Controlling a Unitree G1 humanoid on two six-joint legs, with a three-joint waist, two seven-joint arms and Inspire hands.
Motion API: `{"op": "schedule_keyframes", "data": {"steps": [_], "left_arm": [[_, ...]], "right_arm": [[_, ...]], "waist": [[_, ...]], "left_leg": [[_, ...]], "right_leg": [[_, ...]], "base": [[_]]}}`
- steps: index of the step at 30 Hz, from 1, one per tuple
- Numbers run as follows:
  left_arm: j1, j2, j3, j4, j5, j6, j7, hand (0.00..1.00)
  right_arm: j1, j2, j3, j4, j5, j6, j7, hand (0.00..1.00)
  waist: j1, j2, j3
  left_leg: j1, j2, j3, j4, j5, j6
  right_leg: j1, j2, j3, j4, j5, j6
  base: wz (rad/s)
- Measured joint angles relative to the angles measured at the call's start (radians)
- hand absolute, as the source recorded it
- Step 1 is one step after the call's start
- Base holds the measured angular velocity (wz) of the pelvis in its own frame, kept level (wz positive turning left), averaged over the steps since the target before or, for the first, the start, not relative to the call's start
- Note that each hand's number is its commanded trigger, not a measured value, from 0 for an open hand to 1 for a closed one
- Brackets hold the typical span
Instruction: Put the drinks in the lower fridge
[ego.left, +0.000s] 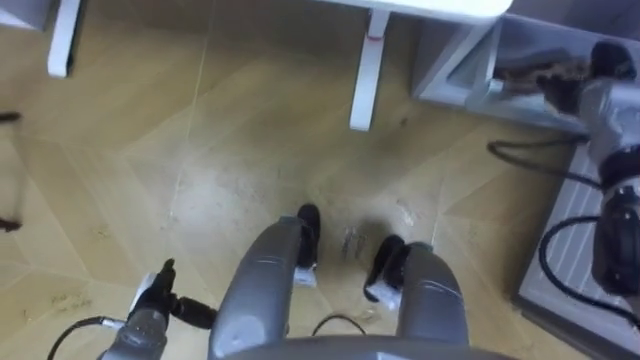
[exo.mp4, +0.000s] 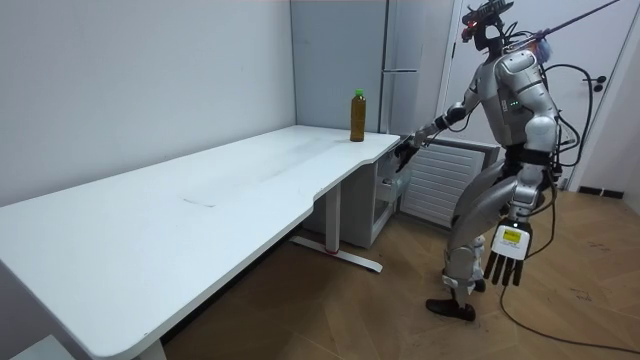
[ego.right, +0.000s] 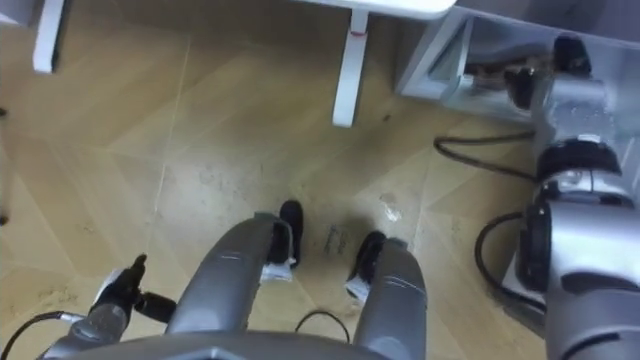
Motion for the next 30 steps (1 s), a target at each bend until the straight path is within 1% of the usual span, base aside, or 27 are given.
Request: {"op": "schedule_keyframes", "data": {"steps": [2,3,4,5,6,7,8,9,10,11,12,13,14,15,16,17,18,19,20,21,22,23,24,25,26,28,30], "left_arm": [[0.001,0.0,0.024,0.027,0.0,-0.002,-0.024,0.0],[0.001,0.0,0.034,0.033,0.0,-0.001,-0.031,0.0],[0.002,0.0,0.056,0.049,0.0,0.001,-0.04,0.0],[0.002,-0.001,0.074,0.067,0.0,0.002,-0.045,0.0],[0.003,-0.001,0.081,0.071,0.0,0.004,-0.046,0.0],[0.014,-0.001,0.106,0.074,-0.001,0.003,-0.051,0.0],[0.018,0.0,0.111,0.083,-0.007,0.004,-0.052,0.0],[0.019,0.0,0.111,0.087,-0.015,0.004,-0.051,0.0],[0.034,-0.003,0.117,0.089,-0.026,0.002,-0.052,0.0],[0.053,-0.016,0.137,0.093,-0.026,-0.002,-0.052,0.0],[0.072,-0.027,0.141,0.097,-0.025,-0.005,-0.051,0.0],[0.084,-0.035,0.143,0.1,-0.024,-0.008,-0.05,0.0],[0.105,-0.054,0.16,0.101,-0.026,-0.016,-0.042,0.0],[0.115,-0.064,0.169,0.102,-0.024,-0.017,-0.038,0.0],[0.127,-0.081,0.175,0.107,-0.024,-0.018,-0.032,0.0],[0.134,-0.093,0.182,0.107,-0.024,-0.018,-0.031,0.0],[0.137,-0.097,0.187,0.107,-0.024,-0.018,-0.03,0.0],[0.142,-0.102,0.192,0.108,-0.026,-0.019,-0.026,0.0],[0.15,-0.105,0.192,0.107,-0.026,-0.025,-0.015,0.0],[0.153,-0.107,0.193,0.107,-0.025,-0.028,-0.009,0.0],[0.154,-0.112,0.194,0.107,-0.022,-0.031,0.001,0.0],[0.154,-0.117,0.2,0.107,-0.018,-0.032,0.012,0.0],[0.152,-0.122,0.216,0.106,-0.021,-0.033,0.015,0.0],[0.152,-0.124,0.227,0.106,-0.021,-0.035,0.017,0.0],[0.153,-0.128,0.249,0.106,-0.021,-0.035,0.023,0.0],[0.154,-0.136,0.277,0.106,-0.025,-0.036,0.038,0.0],[0.157,-0.139,0.289,0.104,-0.039,-0.036,0.052,0.0]], "right_arm": [[0.061,0.016,-0.002,-0.004,0.0,0.002,0.062,0.0],[0.079,0.022,-0.002,-0.013,0.0,0.002,0.075,0.0],[0.115,0.036,-0.003,-0.032,-0.002,-0.005,0.109,0.0],[0.161,0.046,-0.002,-0.059,-0.002,-0.005,0.148,0.0],[0.183,0.05,-0.002,-0.062,-0.003,-0.006,0.167,0.0],[0.227,0.067,-0.001,-0.07,-0.026,-0.015,0.213,0.0],[0.283,0.083,0.019,-0.088,-0.043,-0.029,0.257,0.0],[0.319,0.089,0.037,-0.105,-0.043,-0.037,0.279,0.0],[0.389,0.114,0.045,-0.128,-0.047,-0.036,0.322,0.0],[0.453,0.142,0.049,-0.124,-0.071,-0.036,0.36,0.0],[0.51,0.162,0.07,-0.104,-0.1,-0.038,0.398,0.0],[0.539,0.172,0.084,-0.093,-0.126,-0.036,0.417,0.0],[0.591,0.191,0.099,-0.076,-0.182,-0.035,0.443,0.0],[0.618,0.199,0.109,-0.068,-0.199,-0.035,0.454,0.0],[0.662,0.211,0.131,-0.045,-0.223,-0.034,0.472,0.0],[0.687,0.226,0.142,-0.008,-0.274,-0.034,0.48,0.0],[0.693,0.232,0.15,0.017,-0.308,-0.034,0.485,0.0],[0.703,0.243,0.164,0.075,-0.385,-0.032,0.495,0.0],[0.711,0.252,0.164,0.115,-0.474,-0.022,0.497,0.0],[0.718,0.253,0.164,0.122,-0.519,-0.017,0.497,0.0],[0.723,0.254,0.166,0.143,-0.6,-0.012,0.5,0.0],[0.72,0.254,0.167,0.176,-0.69,-0.011,0.498,0.0],[0.719,0.254,0.167,0.199,-0.788,-0.004,0.496,0.0],[0.719,0.254,0.168,0.205,-0.842,0.001,0.494,0.0],[0.719,0.254,0.179,0.215,-0.944,0.01,0.493,0.0],[0.715,0.254,0.201,0.226,-1.075,0.021,0.487,0.0],[0.708,0.254,0.23,0.228,-1.145,0.033,0.477,0.0]], "waist": [[-0.005,0.0,0.0002],[-0.009,0.0,0.0001],[-0.02,0.0,-0.0005],[-0.021,0.001,-0.0009],[-0.02,0.001,-0.0009],[-0.021,0.001,-0.0014],[-0.021,0.0,-0.0033],[-0.02,-0.002,-0.0056],[-0.022,-0.002,-0.0147],[-0.027,0.0,-0.027],[-0.028,0.002,-0.0334],[-0.033,0.003,-0.035],[-0.047,0.008,-0.0388],[-0.049,0.01,-0.0423],[-0.05,0.011,-0.048],[-0.051,0.013,-0.0503],[-0.055,0.012,-0.0495],[-0.073,0.01,-0.0486],[-0.078,0.01,-0.0473],[-0.079,0.008,-0.0462],[-0.085,0.011,-0.045],[-0.101,0.011,-0.0448],[-0.109,0.011,-0.0442],[-0.107,0.011,-0.0433],[-0.107,0.009,-0.0426],[-0.101,0.006,-0.0425],[-0.097,0.003,-0.0419]], "left_leg": [[0.065,-0.002,-0.003,-0.043,0.002,-0.003],[0.08,-0.002,-0.005,-0.051,0.002,-0.004],[0.109,-0.001,-0.011,-0.068,0.002,-0.006],[0.14,0.002,-0.02,-0.081,0.0,-0.009],[0.159,0.004,-0.02,-0.088,-0.001,-0.01],[0.2,0.01,-0.02,-0.113,-0.003,-0.014],[0.243,0.014,-0.02,-0.144,-0.004,-0.017],[0.265,0.014,-0.021,-0.159,-0.003,-0.019],[0.307,0.015,-0.026,-0.184,-0.002,-0.022],[0.352,0.015,-0.027,-0.207,-0.004,-0.025],[0.396,0.014,-0.027,-0.224,-0.007,-0.029],[0.42,0.013,-0.027,-0.236,-0.008,-0.03],[0.458,0.009,-0.034,-0.26,-0.009,-0.032],[0.475,0.001,-0.037,-0.271,-0.009,-0.033],[0.504,-0.002,-0.038,-0.29,-0.008,-0.035],[0.526,-0.002,-0.037,-0.305,-0.008,-0.039],[0.539,-0.003,-0.039,-0.313,-0.007,-0.042],[0.565,-0.004,-0.044,-0.326,-0.005,-0.044],[0.582,-0.004,-0.05,-0.337,-0.006,-0.048],[0.587,-0.003,-0.05,-0.341,-0.008,-0.05],[0.595,-0.002,-0.051,-0.34,-0.01,-0.053],[0.598,-0.004,-0.062,-0.337,-0.01,-0.053],[0.605,-0.005,-0.066,-0.337,-0.01,-0.053],[0.609,-0.005,-0.066,-0.338,-0.01,-0.053],[0.615,-0.005,-0.066,-0.338,-0.01,-0.054],[0.621,-0.005,-0.066,-0.338,-0.011,-0.054],[0.625,-0.006,-0.064,-0.336,-0.011,-0.054]], "right_leg": [[0.07,0.006,-0.01,-0.05,0.005,0.006],[0.089,0.008,-0.015,-0.064,0.007,0.007],[0.125,0.013,-0.027,-0.092,0.011,0.009],[0.165,0.023,-0.032,-0.126,0.018,0.011],[0.188,0.029,-0.034,-0.145,0.024,0.013],[0.236,0.042,-0.037,-0.189,0.037,0.014],[0.287,0.055,-0.04,-0.236,0.049,0.017],[0.313,0.06,-0.043,-0.26,0.055,0.017],[0.364,0.07,-0.05,-0.308,0.066,0.02],[0.422,0.08,-0.056,-0.352,0.078,0.023],[0.474,0.087,-0.057,-0.39,0.086,0.025],[0.5,0.088,-0.061,-0.405,0.089,0.027],[0.547,0.09,-0.076,-0.437,0.093,0.03],[0.565,0.092,-0.078,-0.452,0.095,0.032],[0.595,0.093,-0.078,-0.469,0.096,0.032],[0.614,0.095,-0.077,-0.477,0.096,0.032],[0.626,0.095,-0.08,-0.482,0.096,0.032],[0.656,0.097,-0.084,-0.496,0.096,0.032],[0.68,0.101,-0.086,-0.507,0.096,0.032],[0.684,0.102,-0.086,-0.508,0.096,0.032],[0.694,0.104,-0.089,-0.511,0.096,0.032],[0.709,0.104,-0.104,-0.52,0.096,0.031],[0.721,0.105,-0.107,-0.526,0.097,0.03],[0.724,0.106,-0.107,-0.526,0.097,0.03],[0.729,0.106,-0.107,-0.526,0.097,0.03],[0.729,0.106,-0.106,-0.526,0.097,0.03],[0.729,0.105,-0.103,-0.528,0.096,0.03]], "base": [[0.0],[0.07],[0.06],[0.0],[-0.08],[-0.13],[-0.12],[0.0],[0.04],[0.04],[0.0],[0.09],[0.15],[0.13],[0.0],[0.0],[0.06],[0.14],[0.11],[0.0],[0.06],[0.18],[0.18],[0.07],[-0.04],[-0.02],[0.0]]}}
